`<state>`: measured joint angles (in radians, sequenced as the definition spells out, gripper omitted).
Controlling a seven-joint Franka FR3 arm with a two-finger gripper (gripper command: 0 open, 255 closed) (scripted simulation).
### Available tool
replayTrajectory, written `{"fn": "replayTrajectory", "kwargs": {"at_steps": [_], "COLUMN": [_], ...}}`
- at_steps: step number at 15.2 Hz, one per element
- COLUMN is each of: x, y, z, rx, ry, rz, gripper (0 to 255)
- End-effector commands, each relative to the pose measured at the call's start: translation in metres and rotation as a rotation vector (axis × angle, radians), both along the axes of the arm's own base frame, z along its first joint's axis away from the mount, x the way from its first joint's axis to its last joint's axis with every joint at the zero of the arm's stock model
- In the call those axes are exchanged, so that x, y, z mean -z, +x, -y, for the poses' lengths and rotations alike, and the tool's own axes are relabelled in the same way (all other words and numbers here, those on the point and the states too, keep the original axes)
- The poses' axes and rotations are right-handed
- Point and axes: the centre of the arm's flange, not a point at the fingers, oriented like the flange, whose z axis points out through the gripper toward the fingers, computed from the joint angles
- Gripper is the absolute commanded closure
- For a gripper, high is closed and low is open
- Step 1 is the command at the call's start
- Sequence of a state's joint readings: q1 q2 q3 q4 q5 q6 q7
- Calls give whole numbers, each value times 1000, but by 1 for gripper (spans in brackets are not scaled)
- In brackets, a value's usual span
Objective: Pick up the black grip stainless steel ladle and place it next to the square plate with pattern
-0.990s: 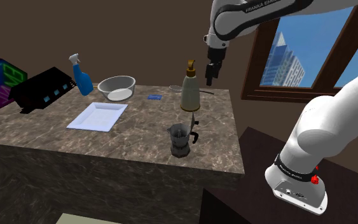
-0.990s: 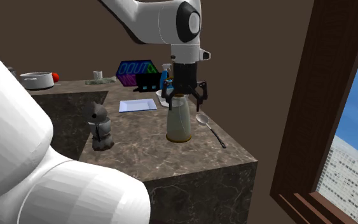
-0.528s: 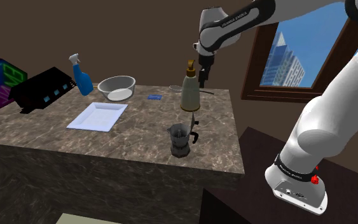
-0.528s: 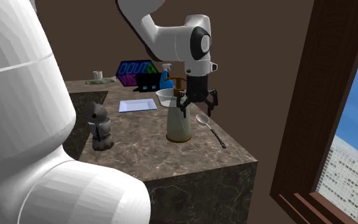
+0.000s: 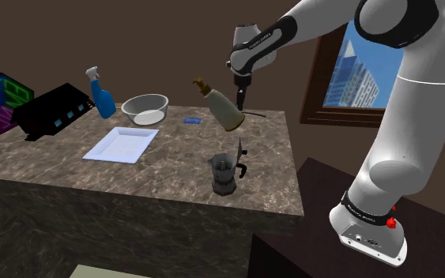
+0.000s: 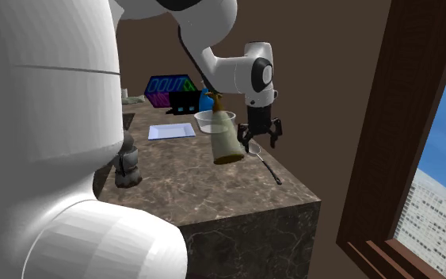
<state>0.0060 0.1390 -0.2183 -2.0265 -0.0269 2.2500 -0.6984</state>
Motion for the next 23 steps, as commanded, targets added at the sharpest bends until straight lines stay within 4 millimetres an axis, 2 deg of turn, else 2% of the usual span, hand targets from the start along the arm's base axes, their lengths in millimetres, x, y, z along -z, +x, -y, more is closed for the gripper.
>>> {"fn": "replayTrajectory", "kwargs": {"at_steps": [1,9,16,17,23], "x": [13,53,53,53,53], "y": [22,25,25,25,25], "z": [1,4,4,4,4], "rx": [-42,-42,-42,-42,-42], "ry": [-13,-13,-13,-13,-13], "rz": [-1,-1,-1,-1,-1], "gripper": [0,0,0,255,255]}}
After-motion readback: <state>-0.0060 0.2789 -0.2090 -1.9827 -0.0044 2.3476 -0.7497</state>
